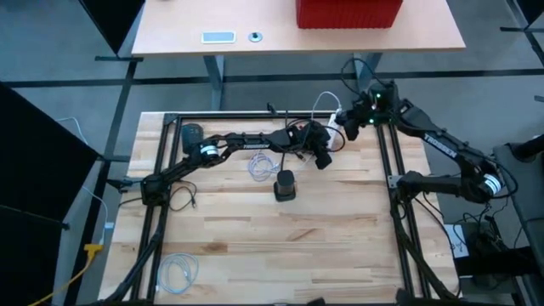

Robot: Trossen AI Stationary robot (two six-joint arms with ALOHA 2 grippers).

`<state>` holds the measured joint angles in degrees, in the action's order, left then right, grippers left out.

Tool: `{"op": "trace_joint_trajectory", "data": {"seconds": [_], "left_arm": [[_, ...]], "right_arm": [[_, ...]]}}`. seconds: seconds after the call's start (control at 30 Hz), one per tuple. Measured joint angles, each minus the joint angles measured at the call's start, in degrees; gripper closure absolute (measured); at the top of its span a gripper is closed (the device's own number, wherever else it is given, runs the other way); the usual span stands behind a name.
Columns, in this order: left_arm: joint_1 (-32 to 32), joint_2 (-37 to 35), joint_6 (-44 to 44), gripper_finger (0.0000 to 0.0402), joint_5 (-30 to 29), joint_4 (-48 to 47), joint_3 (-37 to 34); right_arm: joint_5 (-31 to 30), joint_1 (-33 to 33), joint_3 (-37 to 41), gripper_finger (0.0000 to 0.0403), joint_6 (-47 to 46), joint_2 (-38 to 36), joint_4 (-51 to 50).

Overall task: Insert USB
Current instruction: Insert the black charger adapter into the white outlet extension

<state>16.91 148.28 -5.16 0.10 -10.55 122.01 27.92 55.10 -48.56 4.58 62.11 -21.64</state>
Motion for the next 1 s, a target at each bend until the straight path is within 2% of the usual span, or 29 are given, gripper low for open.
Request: {"op": "trace_joint_trajectory", "data": {"seconds": [0.6, 0.73, 0.83, 1.0], "left_arm": [[-1.32, -0.58, 2.69, 0.0299, 0.56, -10.09, -0.43], [-2.28, -0.79, 2.9, 0.0299, 0.37, -10.85, -1.31], [-3.06, -1.08, 2.18, 0.0299, 0.43, -10.65, -2.91], [-3.67, -1.28, 1.08, 0.0299, 0.85, -9.71, -4.04]], "right_arm": [[9.64, 3.31, 21.57, 0.0259, 8.36, 11.73, 44.87], [10.41, 4.48, 21.83, 0.0259, 9.06, 16.39, 49.17], [13.28, 5.0, 21.82, 0.0259, 8.8, 19.99, 52.45], [14.38, 4.93, 22.8, 0.0259, 8.78, 24.56, 54.11]]}}
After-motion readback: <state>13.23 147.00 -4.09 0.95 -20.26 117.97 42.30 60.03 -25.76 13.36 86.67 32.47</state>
